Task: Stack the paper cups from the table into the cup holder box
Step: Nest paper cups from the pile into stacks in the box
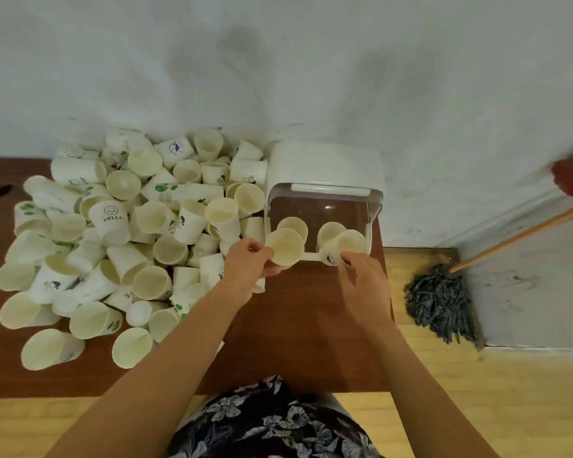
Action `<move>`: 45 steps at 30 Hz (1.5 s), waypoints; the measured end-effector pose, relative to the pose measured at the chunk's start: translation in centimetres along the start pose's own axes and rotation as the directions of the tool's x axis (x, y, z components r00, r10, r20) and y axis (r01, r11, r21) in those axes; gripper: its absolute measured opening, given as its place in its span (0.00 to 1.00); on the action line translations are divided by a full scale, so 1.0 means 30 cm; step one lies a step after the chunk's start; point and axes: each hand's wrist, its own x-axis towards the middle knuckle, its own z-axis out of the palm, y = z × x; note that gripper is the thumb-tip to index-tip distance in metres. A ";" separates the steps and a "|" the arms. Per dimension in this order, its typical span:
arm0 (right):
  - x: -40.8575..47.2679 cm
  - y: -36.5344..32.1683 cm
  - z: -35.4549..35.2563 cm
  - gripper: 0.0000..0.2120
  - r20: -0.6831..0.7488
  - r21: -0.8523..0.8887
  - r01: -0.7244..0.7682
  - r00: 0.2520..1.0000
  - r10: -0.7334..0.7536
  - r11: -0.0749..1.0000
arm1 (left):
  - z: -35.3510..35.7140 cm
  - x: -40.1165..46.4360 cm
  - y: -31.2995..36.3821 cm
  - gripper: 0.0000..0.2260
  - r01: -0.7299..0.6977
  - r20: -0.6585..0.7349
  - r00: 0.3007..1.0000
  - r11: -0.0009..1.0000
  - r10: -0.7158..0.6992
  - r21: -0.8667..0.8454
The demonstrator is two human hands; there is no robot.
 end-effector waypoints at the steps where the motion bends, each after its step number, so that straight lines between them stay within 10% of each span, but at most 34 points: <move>1: 0.027 0.002 -0.011 0.10 -0.002 -0.012 0.014 1.000 -0.014 1.000 | 0.011 0.013 0.015 0.05 -0.001 -0.007 1.000 0.999 0.001 -0.033; 13: 0.257 0.085 -0.002 0.15 0.267 -0.157 0.074 0.963 -0.029 0.985 | 0.161 0.188 0.071 0.06 0.049 -0.101 0.993 0.997 -0.055 -0.059; 23: 0.314 0.132 0.016 0.15 0.324 -0.083 0.124 0.942 -0.091 0.989 | 0.205 0.216 0.026 0.06 0.041 -0.164 0.986 0.955 0.009 0.295; 28: 0.306 0.113 0.029 0.13 0.307 -0.013 0.176 0.938 -0.163 0.984 | 0.160 0.151 -0.024 0.06 -0.083 -0.077 0.982 0.755 0.174 0.650; 37: 0.169 -0.013 0.187 0.11 0.486 0.089 0.309 0.816 -0.312 0.947 | -0.125 0.008 -0.146 0.06 -0.102 -0.144 0.928 0.605 0.344 0.790; 45: 0.036 -0.139 0.359 0.12 0.627 0.008 0.210 0.760 -0.168 0.978 | -0.386 0.014 -0.208 0.21 0.054 -0.106 0.984 0.328 0.143 0.943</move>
